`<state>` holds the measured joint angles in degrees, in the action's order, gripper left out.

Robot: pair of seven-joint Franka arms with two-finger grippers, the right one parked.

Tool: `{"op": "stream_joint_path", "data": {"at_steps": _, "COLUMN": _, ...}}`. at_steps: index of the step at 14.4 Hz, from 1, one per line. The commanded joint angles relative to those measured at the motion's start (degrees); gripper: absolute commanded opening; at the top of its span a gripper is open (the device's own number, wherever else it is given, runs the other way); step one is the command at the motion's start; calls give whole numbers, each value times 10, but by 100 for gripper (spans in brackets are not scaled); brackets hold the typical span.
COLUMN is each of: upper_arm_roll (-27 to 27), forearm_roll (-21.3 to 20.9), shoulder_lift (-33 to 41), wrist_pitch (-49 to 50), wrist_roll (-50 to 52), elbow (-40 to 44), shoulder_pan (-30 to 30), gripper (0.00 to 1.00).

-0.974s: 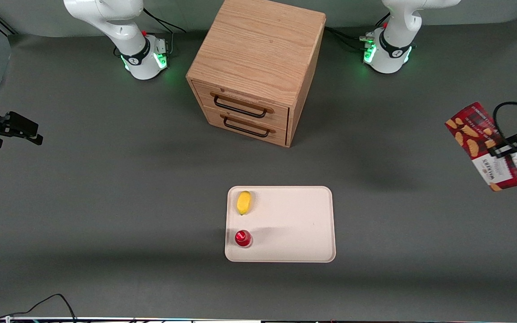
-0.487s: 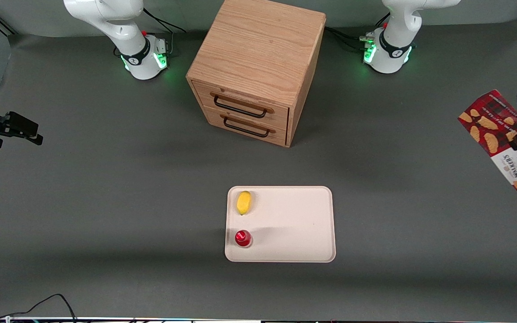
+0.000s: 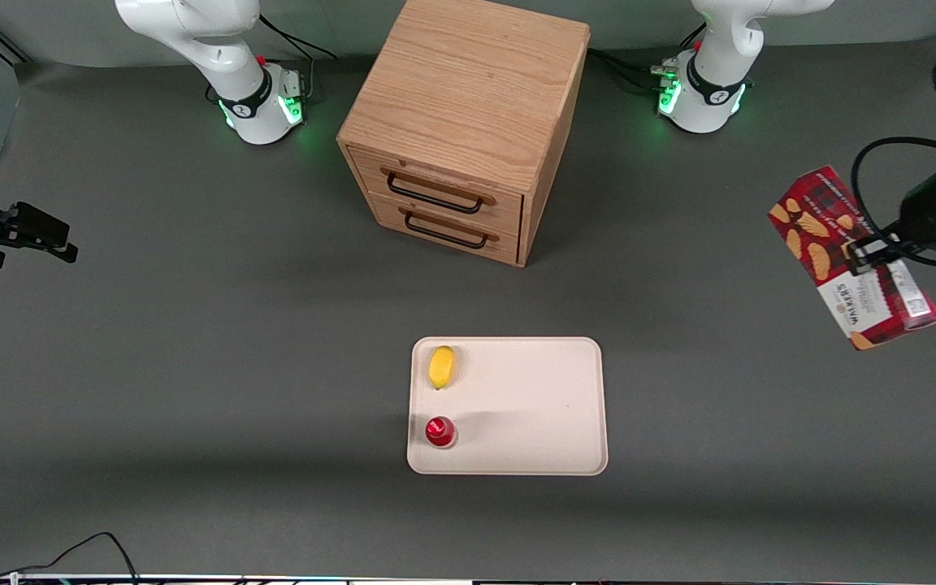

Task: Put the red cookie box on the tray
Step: 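Lift the red cookie box upright off the table with the left gripper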

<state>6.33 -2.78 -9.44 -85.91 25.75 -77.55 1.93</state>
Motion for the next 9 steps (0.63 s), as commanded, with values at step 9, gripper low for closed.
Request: {"op": "stream_joint_path", "data": {"at_steps": 9, "upper_arm_roll": 123, "forearm_roll": -6, "shoulder_lift": -65, "wrist_pitch": -116, "wrist_roll": 227, "elbow": 22, "shoulder_pan": 35, "gripper": 0}}
